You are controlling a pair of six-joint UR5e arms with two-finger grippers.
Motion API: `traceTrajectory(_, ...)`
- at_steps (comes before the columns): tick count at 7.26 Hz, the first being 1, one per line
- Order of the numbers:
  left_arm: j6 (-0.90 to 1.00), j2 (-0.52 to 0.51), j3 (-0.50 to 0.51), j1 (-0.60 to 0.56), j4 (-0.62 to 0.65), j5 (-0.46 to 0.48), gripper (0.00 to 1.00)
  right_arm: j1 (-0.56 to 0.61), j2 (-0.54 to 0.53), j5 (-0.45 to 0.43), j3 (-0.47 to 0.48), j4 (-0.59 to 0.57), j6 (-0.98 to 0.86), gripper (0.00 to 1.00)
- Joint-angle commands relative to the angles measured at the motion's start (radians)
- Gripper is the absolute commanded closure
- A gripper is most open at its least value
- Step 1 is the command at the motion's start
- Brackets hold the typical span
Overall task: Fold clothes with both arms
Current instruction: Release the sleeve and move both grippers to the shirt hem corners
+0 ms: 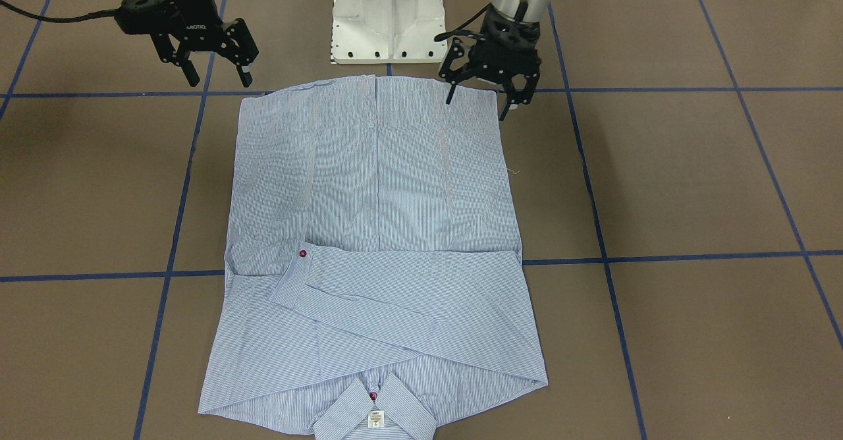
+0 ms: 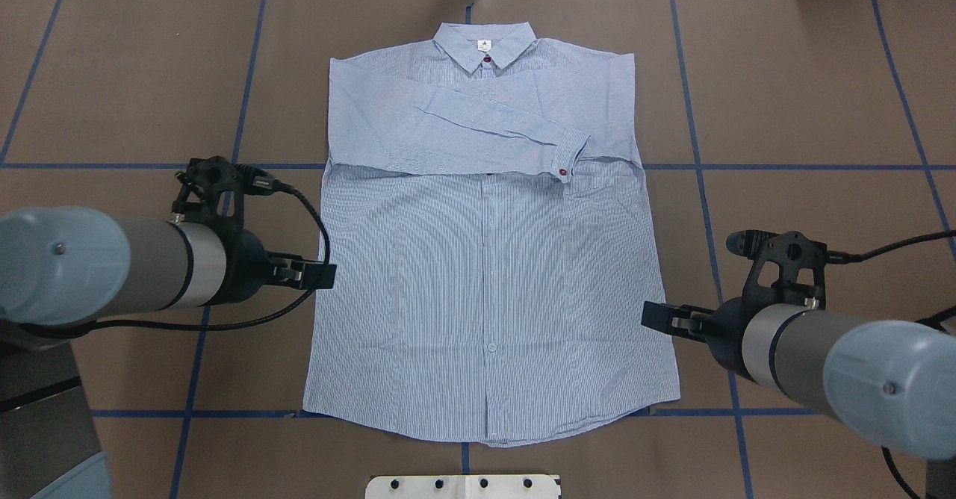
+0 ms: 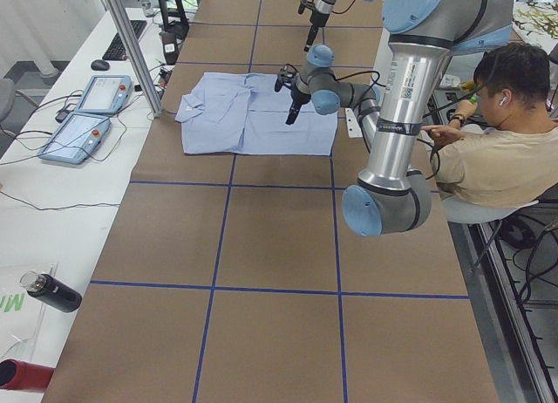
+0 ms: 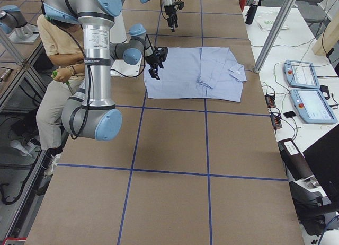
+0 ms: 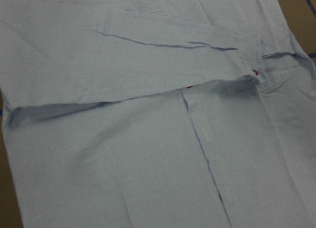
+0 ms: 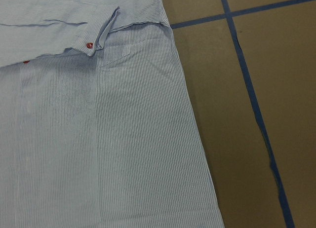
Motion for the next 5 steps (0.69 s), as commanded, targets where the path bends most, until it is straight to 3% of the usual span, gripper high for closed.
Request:
traceTrajectory(1,-0.16,0.148,0.009,0.124,-0.156,0.122,0.0,-0.101,-0.051,-0.093,0.011,0.031,0.066,0.0)
traceTrajectory(3,-0.265,0.141,0.071,0.218,-0.156,0.19,0.0,-0.132,-0.17,-0.124,0.009,0.207,0.066,0.0)
traceTrajectory(5,-0.281,0.104,0.127,0.246,-0.151,0.197,0.08,-0.138,-0.177,-0.133,0.007,0.207,0.066,0.0)
